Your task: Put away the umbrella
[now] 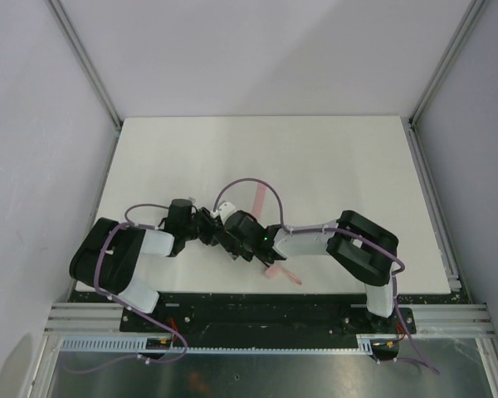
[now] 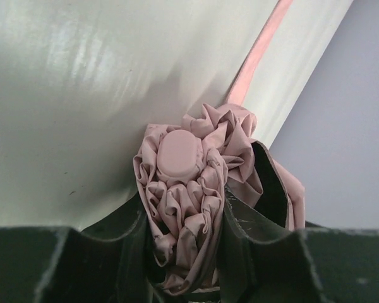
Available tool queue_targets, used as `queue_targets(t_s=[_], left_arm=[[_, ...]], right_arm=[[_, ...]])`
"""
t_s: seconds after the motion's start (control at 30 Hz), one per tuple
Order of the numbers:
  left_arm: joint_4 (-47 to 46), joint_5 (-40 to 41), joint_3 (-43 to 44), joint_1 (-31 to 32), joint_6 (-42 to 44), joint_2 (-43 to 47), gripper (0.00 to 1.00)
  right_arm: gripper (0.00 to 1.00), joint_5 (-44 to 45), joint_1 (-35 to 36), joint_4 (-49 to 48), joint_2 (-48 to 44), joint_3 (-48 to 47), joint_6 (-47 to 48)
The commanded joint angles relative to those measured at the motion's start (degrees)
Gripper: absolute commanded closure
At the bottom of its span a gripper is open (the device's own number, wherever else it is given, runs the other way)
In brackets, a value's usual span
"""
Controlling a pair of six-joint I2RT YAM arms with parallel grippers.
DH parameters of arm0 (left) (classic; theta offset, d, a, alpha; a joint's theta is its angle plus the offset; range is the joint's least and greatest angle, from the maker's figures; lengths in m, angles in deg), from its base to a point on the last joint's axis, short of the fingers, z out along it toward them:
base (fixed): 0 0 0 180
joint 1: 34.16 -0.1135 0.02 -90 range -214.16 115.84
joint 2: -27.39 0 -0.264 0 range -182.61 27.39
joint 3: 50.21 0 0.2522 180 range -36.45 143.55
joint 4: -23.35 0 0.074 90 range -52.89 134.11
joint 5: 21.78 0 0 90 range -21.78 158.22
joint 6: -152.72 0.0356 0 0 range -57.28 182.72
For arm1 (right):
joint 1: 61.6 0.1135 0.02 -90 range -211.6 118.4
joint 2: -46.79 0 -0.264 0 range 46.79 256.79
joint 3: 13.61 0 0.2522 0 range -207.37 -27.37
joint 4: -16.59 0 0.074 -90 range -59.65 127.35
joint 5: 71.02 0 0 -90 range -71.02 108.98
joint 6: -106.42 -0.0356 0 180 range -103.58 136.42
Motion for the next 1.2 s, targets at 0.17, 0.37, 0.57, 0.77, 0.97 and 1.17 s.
queue_targets(t_s=[0.17,0.37,0.57,0.77,0.97,1.17], left_arm=[[9.1,1.6,2.2,0.4,1.3,1.7,1.0],[9.2,1.7,3.3,-0.2,6.3,5.1,0.35],[9.2,1.1,1.0,-0.4,5.4,8.1,0.04],[9.2,1.5,2.2,0.0,4.4,6.2,0.01],[8.4,2.0,4.3,2.7,2.0,3.1,0.01],[7.2,1.1,3.9,5.1,-1.2,-0.1,0.02]], right_arm=[[0.91,12.2,0.0,6.0,5.7,-0.3,2.2],[1.0,-17.3,-8.8,-4.7,2.3,4.4,-4.9],[1.0,-38.7,-16.0,-15.6,1.8,7.3,-14.0],[1.0,-47.2,-17.8,-23.4,1.6,8.1,-20.7],[1.0,-47.3,-17.0,-27.3,1.0,8.2,-24.7],[1.0,-44.1,-15.6,-30.1,1.3,8.1,-25.7]])
